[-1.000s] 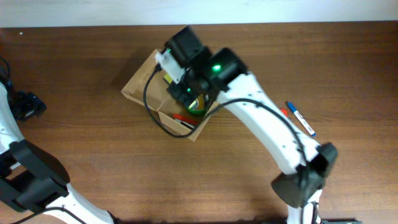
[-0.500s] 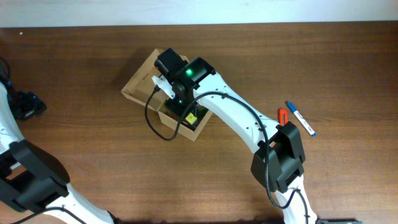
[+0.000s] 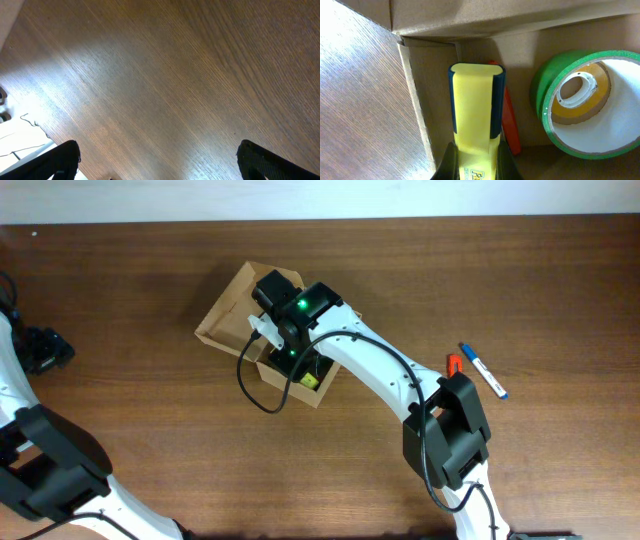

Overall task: Pack container
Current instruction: 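Carry the yellow highlighter over the box and lower it inside, then release the highlighter and move the right gripper back to the items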

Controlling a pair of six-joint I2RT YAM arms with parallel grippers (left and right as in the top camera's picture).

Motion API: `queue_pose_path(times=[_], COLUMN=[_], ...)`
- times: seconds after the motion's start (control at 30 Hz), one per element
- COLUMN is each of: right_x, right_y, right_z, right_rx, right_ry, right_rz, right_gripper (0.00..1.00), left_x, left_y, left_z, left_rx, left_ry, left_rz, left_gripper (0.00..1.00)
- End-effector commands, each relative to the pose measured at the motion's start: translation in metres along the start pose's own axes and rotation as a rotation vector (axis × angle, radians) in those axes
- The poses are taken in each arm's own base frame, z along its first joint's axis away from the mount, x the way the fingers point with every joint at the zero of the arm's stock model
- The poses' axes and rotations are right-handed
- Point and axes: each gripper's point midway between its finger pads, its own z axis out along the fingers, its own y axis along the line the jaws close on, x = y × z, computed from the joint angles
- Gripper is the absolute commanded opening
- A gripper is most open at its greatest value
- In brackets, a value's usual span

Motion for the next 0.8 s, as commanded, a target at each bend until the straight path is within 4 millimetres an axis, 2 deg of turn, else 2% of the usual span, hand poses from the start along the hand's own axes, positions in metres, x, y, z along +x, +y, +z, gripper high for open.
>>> queue_pose_path(times=[0.0, 0.13, 0.3, 0.37, 0.4, 0.43, 0.67, 0.77], right_x=[0.003, 0.006, 0.006, 0.007, 0.006, 0.006, 0.006, 0.003], right_y=[0.007, 0.011, 0.010, 0.010, 0.010, 0.010, 0.009, -0.002], right_z=[0.013, 0.030, 0.032, 0.032, 0.032, 0.032, 0.032, 0.027], right_rx=[-0.030, -0.065, -0.065, -0.065, -0.065, -0.065, -0.060, -0.029], right_ry=[0.025, 0.055, 0.057, 0.058, 0.057, 0.057, 0.056, 0.044], right_rz=[-0.003, 0.009, 0.010, 0.010, 0.010, 0.010, 0.011, 0.022], right_gripper=[0.04, 0.04, 0.06, 0.21, 0.32, 0.34, 0.34, 0.35], left_x=[0.001, 0.001, 0.001, 0.001, 0.001, 0.001, 0.001, 0.001], left_y=[0.005, 0.005, 0.005, 0.005, 0.005, 0.005, 0.005, 0.005], left_z=[-0.007, -0.007, -0.007, -0.007, -0.007, -0.007, -0.007, -0.007], left_rx=[0.000, 0.000, 0.000, 0.000, 0.000, 0.000, 0.000, 0.000], left_ry=[-0.018, -0.018, -0.018, -0.018, -0.018, -0.018, -0.018, -0.018], left_rz=[0.001, 0.001, 0.001, 0.001, 0.001, 0.001, 0.001, 0.001], left_gripper=[1.00, 1.00, 1.00, 1.00, 1.00, 1.00, 1.00, 1.00])
